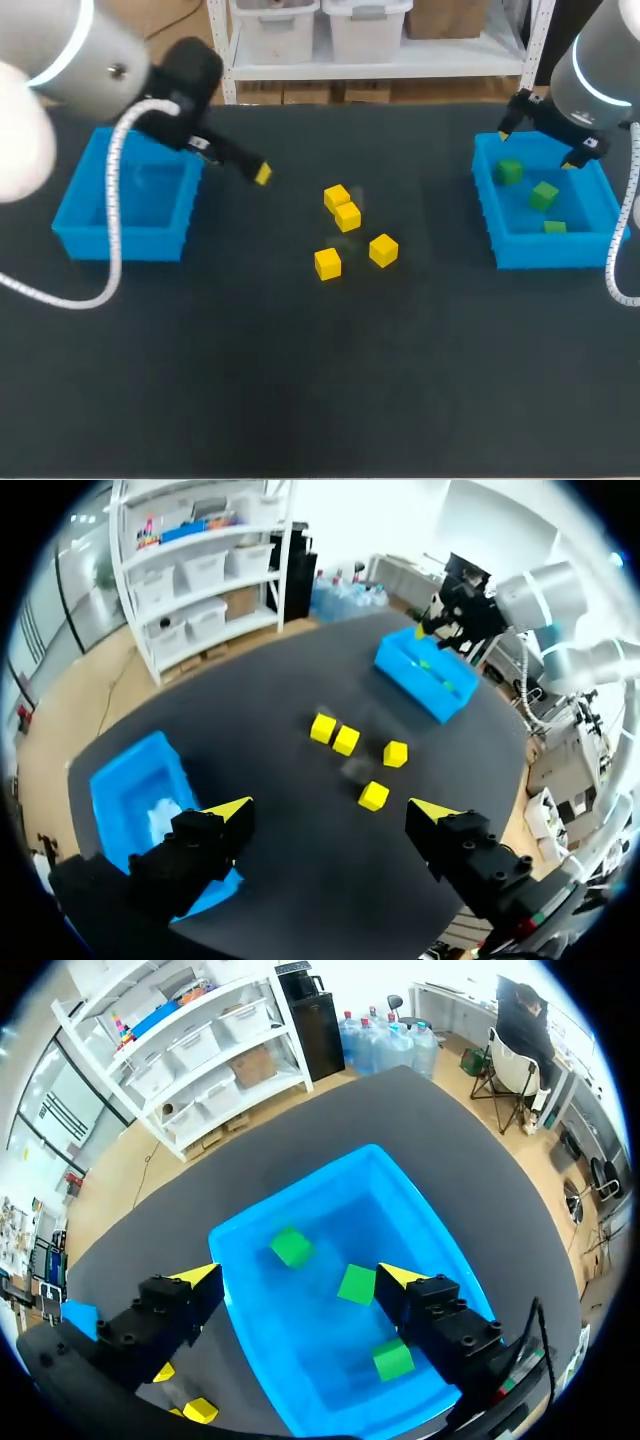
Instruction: Put the green cubes in the right bin and the yellow cubes in the left bin.
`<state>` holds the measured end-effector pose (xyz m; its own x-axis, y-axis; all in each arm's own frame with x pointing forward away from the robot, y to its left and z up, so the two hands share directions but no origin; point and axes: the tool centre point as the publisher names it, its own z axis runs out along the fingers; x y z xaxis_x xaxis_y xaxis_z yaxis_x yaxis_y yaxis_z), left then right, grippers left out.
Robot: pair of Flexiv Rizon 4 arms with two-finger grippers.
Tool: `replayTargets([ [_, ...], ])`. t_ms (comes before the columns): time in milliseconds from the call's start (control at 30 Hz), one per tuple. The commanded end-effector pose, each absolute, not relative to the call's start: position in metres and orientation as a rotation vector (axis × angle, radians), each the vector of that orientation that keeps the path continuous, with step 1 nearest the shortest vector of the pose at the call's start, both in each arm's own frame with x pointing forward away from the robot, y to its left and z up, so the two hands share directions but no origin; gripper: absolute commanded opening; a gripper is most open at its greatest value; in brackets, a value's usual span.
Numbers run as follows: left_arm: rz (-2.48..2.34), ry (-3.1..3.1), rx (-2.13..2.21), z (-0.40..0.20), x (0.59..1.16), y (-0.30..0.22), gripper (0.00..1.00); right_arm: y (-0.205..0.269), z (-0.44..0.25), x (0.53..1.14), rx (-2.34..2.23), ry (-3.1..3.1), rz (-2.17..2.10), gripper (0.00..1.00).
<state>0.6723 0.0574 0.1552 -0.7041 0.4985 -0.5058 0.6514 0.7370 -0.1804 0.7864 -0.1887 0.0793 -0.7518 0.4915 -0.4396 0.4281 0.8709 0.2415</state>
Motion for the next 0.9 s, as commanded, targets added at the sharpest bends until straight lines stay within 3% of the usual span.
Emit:
replayTargets([
  [33, -0.375, 2.709, 0.947, 0.118, 0.692, 0.033, 1.0, -0.188, 0.079, 0.786, 0.671, 2.536, 0.169, 1.0],
  [600, -0.286, 2.824, 1.187, 0.081, 0.692, -0.035, 1.0, -0.188, 0.079, 0.786, 0.671, 2.536, 0.169, 1.0],
  [900, -0.207, 2.834, 1.36, 0.062, 0.673, -0.044, 1.0, -0.188, 0.079, 0.786, 0.671, 2.536, 0.169, 1.0],
])
